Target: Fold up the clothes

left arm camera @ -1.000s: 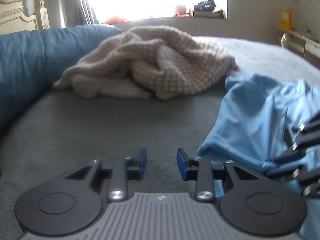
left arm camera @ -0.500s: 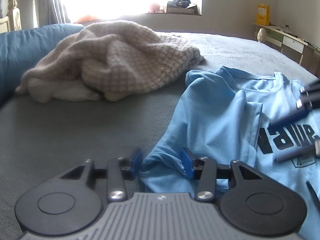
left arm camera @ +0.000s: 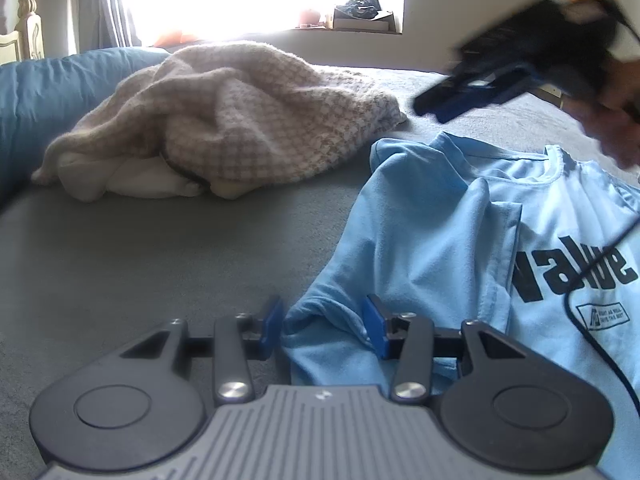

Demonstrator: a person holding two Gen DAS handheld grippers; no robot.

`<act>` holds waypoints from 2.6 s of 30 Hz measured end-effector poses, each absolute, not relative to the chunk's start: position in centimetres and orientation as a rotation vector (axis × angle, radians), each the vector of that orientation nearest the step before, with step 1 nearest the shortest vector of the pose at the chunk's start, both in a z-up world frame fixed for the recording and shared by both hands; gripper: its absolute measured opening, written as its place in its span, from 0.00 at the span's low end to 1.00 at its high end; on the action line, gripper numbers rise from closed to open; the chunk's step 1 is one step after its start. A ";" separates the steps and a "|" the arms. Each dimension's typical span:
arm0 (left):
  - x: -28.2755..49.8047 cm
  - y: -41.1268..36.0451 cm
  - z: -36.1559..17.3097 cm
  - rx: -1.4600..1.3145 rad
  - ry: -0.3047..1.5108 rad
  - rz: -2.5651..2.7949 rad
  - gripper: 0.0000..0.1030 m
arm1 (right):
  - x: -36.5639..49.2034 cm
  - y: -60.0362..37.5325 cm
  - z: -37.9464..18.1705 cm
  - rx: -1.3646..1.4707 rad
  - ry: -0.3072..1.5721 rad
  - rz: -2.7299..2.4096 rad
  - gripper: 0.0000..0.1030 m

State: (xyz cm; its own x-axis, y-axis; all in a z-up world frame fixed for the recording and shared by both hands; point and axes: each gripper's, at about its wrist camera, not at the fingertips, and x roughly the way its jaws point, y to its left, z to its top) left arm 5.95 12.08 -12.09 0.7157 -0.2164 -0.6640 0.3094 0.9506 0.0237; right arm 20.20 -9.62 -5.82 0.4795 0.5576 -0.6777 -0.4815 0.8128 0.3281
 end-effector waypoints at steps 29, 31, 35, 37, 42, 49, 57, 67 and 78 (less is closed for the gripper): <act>5.2 12.8 -12.5 0.096 0.722 -0.297 0.45 | 25.7 -8.5 -9.6 0.484 0.862 0.619 0.25; 5.2 12.7 -12.5 0.098 0.722 -0.294 0.45 | 25.5 -10.0 -8.4 0.516 0.810 0.645 0.37; 5.2 12.6 -12.5 0.102 0.721 -0.291 0.45 | 26.2 -11.6 -6.7 0.422 0.810 0.606 0.40; 5.3 12.6 -12.5 0.101 0.722 -0.290 0.45 | 26.3 -11.6 -6.6 0.291 0.850 0.563 0.39; 5.2 12.5 -12.5 0.106 0.720 -0.288 0.45 | 26.0 -12.8 -7.6 0.170 0.893 0.502 0.31; 5.3 12.6 -12.5 0.102 0.719 -0.290 0.45 | 25.3 -11.8 -8.9 -0.082 0.888 0.571 0.29; 5.3 12.6 -12.6 0.103 0.715 -0.294 0.45 | 23.6 -11.9 -9.5 -0.263 0.864 0.607 0.29; 5.3 12.8 -12.6 0.096 0.715 -0.301 0.46 | 25.6 -7.4 -10.0 -0.333 0.921 0.708 0.29; 5.3 13.0 -12.7 0.080 0.715 -0.307 0.46 | 24.5 -9.8 -8.6 -0.020 0.795 0.552 0.29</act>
